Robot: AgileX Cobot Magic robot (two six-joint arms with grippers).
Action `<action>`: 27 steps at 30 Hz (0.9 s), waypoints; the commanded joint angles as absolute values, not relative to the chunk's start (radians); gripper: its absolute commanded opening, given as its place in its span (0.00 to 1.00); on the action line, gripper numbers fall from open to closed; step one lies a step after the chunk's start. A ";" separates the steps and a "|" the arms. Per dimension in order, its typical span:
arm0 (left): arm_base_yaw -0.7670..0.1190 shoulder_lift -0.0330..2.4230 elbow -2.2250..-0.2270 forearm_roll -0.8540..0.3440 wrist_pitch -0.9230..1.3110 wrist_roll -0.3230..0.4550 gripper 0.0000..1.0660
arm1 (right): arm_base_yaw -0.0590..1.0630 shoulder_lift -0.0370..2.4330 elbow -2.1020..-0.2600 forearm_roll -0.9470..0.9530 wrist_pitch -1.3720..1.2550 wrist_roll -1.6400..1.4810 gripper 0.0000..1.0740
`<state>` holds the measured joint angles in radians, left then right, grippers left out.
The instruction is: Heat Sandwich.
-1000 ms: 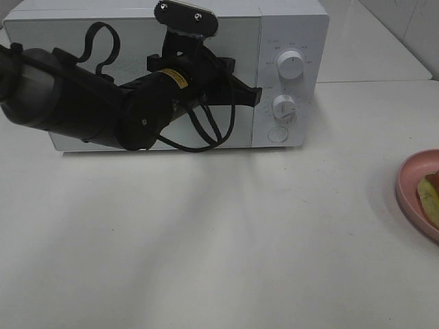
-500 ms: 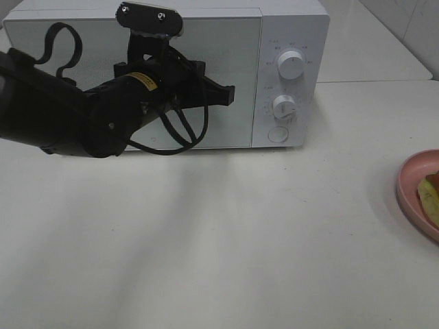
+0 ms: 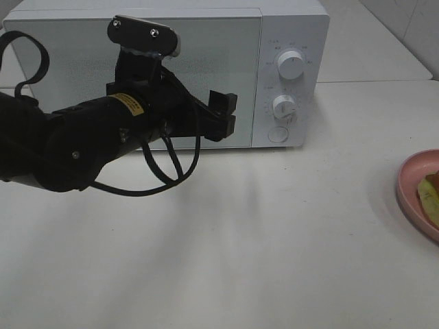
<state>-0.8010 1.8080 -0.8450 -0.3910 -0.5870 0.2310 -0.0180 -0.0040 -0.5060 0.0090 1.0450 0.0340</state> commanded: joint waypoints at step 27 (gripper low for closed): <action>-0.811 1.555 -0.807 -0.247 0.237 0.234 0.94 | -0.024 -0.030 -0.505 0.011 1.038 0.034 0.71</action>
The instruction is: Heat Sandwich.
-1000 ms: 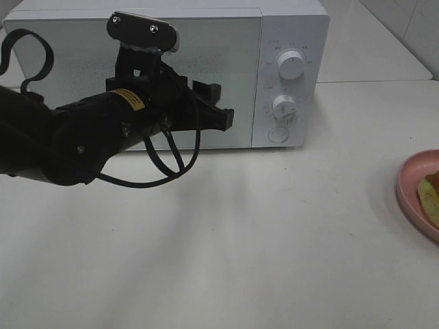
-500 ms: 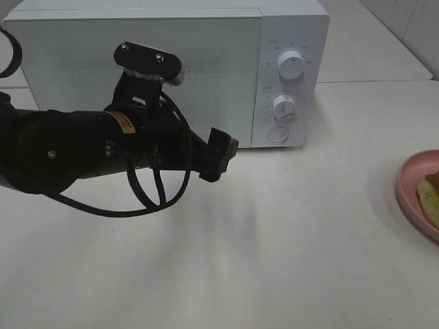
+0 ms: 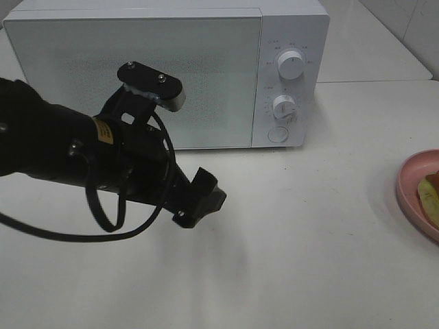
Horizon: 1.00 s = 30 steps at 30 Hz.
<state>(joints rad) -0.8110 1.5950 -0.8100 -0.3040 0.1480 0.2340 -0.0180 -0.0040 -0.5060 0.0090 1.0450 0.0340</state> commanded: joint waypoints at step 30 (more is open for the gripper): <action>-0.254 1.225 -0.807 0.000 0.791 -0.040 0.94 | -0.024 -0.030 -0.505 0.011 1.038 0.033 0.71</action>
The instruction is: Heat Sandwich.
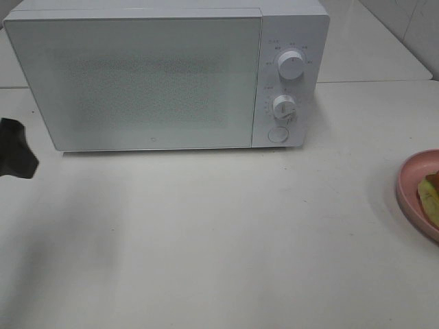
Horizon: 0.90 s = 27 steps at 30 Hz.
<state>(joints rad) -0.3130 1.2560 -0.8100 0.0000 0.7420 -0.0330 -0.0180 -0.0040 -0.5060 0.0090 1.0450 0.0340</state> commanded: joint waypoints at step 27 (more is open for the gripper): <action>-0.171 0.585 -0.597 0.000 1.095 0.020 0.94 | -0.024 -0.030 -0.505 0.011 1.038 0.033 0.71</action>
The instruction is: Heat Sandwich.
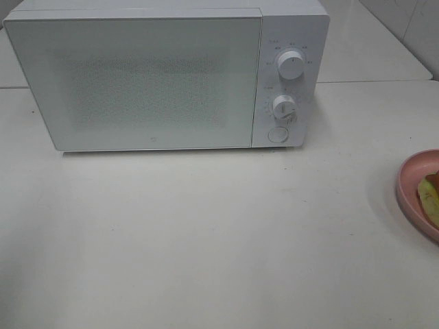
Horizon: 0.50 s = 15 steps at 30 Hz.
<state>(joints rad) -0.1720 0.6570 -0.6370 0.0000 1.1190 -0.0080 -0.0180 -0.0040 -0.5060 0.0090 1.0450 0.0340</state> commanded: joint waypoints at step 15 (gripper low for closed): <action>-0.171 0.357 -0.495 -0.065 1.037 0.023 0.94 | -0.024 -0.030 -0.505 0.011 1.038 0.032 0.71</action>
<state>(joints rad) -0.1720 0.3680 -0.4980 -0.0400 1.0490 0.0190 -0.0180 -0.0040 -0.5060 0.0090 1.0450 0.0340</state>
